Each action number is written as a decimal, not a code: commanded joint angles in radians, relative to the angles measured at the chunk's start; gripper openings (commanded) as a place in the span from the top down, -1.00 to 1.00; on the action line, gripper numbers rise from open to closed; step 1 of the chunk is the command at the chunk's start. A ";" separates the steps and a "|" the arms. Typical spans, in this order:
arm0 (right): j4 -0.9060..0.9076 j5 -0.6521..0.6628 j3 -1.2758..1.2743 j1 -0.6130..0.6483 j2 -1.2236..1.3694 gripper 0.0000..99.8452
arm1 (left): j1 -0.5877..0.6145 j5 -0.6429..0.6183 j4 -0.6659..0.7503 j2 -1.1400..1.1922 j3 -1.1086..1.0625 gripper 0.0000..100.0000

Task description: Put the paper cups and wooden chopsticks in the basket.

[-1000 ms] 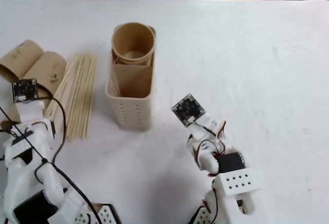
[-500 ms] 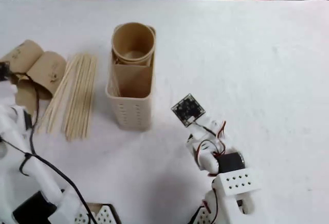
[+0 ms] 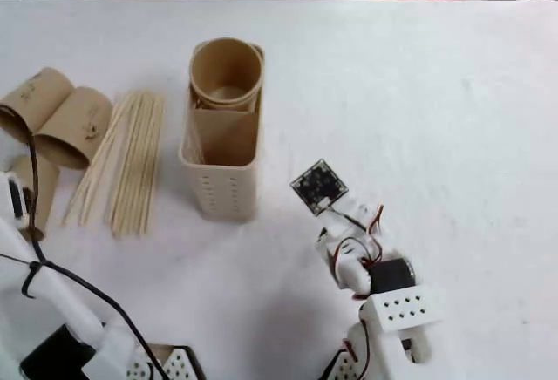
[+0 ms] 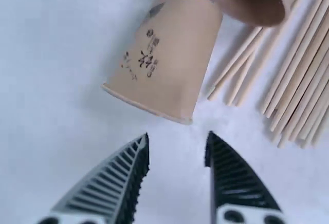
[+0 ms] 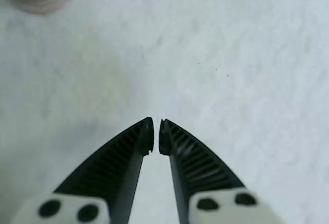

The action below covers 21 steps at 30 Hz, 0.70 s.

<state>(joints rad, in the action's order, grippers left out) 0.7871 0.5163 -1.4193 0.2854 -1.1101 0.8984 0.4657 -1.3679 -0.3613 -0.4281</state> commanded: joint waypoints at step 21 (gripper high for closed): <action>-0.016 0.008 0.002 -0.010 -0.013 0.93 | -0.031 0.029 0.789 -0.156 -0.683 0.45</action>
<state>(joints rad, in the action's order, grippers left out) 0.7871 0.5163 -1.4239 0.2854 -1.1101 0.9168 0.5501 -0.6636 -0.4841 -1.0925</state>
